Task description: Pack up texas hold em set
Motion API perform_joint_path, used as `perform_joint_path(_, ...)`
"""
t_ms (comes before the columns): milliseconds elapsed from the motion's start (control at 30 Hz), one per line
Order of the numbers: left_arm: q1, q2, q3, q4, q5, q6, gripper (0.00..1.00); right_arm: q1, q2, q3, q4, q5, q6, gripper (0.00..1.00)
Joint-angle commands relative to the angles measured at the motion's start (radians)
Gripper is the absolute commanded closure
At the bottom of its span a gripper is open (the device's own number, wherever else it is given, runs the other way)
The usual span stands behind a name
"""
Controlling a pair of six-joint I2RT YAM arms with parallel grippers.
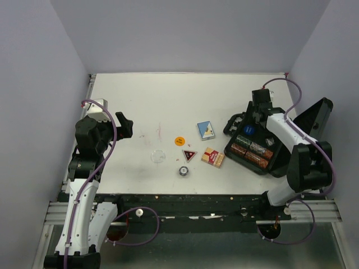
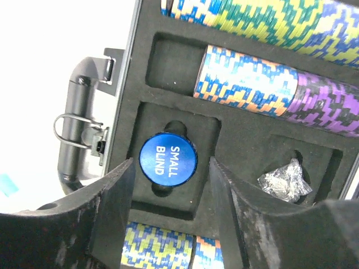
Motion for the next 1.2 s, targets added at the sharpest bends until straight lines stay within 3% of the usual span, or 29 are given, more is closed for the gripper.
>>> perform_joint_path(0,-0.001,0.002,-0.006,-0.005,-0.011,0.009,0.01,-0.008,-0.038,0.001,0.018,0.022,-0.004,0.42)
perform_joint_path(167,-0.002,-0.001,-0.006,-0.007,-0.011,0.009,0.01,-0.008,0.0,0.008,0.015,0.009,0.001,0.57)
perform_joint_path(367,-0.004,-0.003,-0.006,-0.007,-0.011,0.009,0.01,-0.008,0.046,0.001,0.027,0.024,0.007,0.61)
perform_joint_path(933,-0.002,-0.006,-0.006,-0.007,-0.008,0.008,0.01,-0.014,0.126,-0.047,0.053,-0.025,0.039,0.62)
perform_joint_path(1167,-0.002,-0.006,-0.005,-0.005,-0.011,0.008,0.01,-0.012,0.057,-0.009,0.009,-0.022,0.032,0.52)
